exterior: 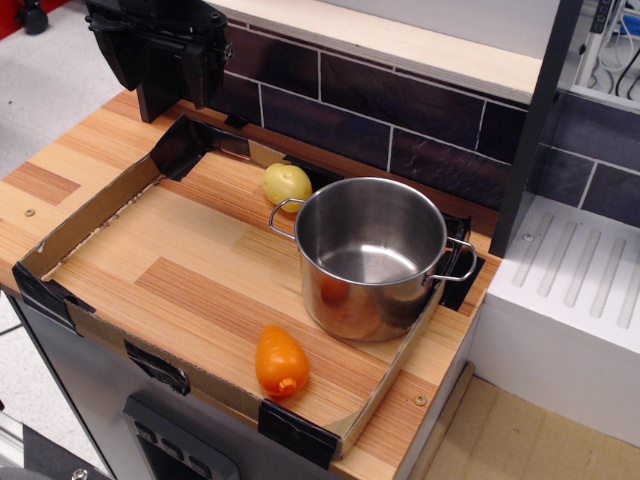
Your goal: Topple metal pot
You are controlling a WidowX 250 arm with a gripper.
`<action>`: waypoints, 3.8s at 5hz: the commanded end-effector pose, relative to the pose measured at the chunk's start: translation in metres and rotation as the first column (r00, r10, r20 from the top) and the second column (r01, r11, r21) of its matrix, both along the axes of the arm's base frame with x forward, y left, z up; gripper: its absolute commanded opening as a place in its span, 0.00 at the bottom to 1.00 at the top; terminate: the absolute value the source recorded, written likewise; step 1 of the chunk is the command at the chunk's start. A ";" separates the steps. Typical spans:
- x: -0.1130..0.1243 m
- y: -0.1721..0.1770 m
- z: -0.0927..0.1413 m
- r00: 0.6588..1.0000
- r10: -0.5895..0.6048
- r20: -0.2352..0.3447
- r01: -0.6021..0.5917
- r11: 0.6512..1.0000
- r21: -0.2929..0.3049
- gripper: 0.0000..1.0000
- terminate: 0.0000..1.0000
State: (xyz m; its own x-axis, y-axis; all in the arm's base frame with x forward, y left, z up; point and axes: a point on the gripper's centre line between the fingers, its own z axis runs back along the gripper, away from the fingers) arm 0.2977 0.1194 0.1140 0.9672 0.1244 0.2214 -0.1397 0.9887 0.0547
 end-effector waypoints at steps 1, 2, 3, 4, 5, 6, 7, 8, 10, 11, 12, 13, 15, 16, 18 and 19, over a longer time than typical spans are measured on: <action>0.000 0.000 0.000 1.000 0.000 0.000 0.000 1.000 0.000 1.00 0.00; 0.001 -0.023 0.018 0.998 -0.052 0.031 0.053 0.998 -0.019 1.00 0.00; -0.002 -0.045 0.029 0.995 -0.100 0.029 0.101 0.994 -0.048 1.00 0.00; -0.011 -0.086 0.039 0.978 -0.209 0.008 0.208 0.972 -0.110 1.00 0.00; -0.021 -0.120 0.037 0.948 -0.317 -0.011 0.312 0.938 -0.149 1.00 0.00; -0.030 -0.160 0.028 0.904 -0.425 -0.041 0.410 0.890 -0.200 1.00 0.00; -0.029 -0.182 0.014 0.877 -0.477 -0.057 0.460 0.868 -0.184 1.00 0.00; -0.025 -0.199 0.001 0.859 -0.508 -0.062 0.493 0.855 -0.161 1.00 0.00; -0.024 -0.209 -0.033 0.856 -0.501 -0.129 0.483 0.863 -0.146 1.00 0.00; -0.024 -0.212 -0.041 0.851 -0.502 -0.156 0.483 0.863 -0.145 1.00 0.00; -0.024 -0.211 -0.045 0.852 -0.496 -0.167 0.477 0.867 -0.142 1.00 0.00; -0.024 -0.211 -0.046 0.855 -0.490 -0.171 0.473 0.871 -0.134 0.00 0.00; -0.023 -0.209 -0.040 0.866 -0.475 -0.157 0.461 0.879 -0.122 0.00 0.00; -0.022 -0.205 -0.040 0.870 -0.463 -0.166 0.451 0.886 -0.109 0.00 0.00; -0.025 -0.187 -0.029 0.882 -0.444 -0.158 0.422 0.893 -0.153 0.00 0.00; -0.029 -0.174 -0.016 0.894 -0.421 -0.151 0.389 0.899 -0.203 0.00 0.00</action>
State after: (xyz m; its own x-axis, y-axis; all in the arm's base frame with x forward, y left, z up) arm 0.2699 -0.0581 0.0825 0.9647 -0.2630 -0.0120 0.2588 0.9558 -0.1397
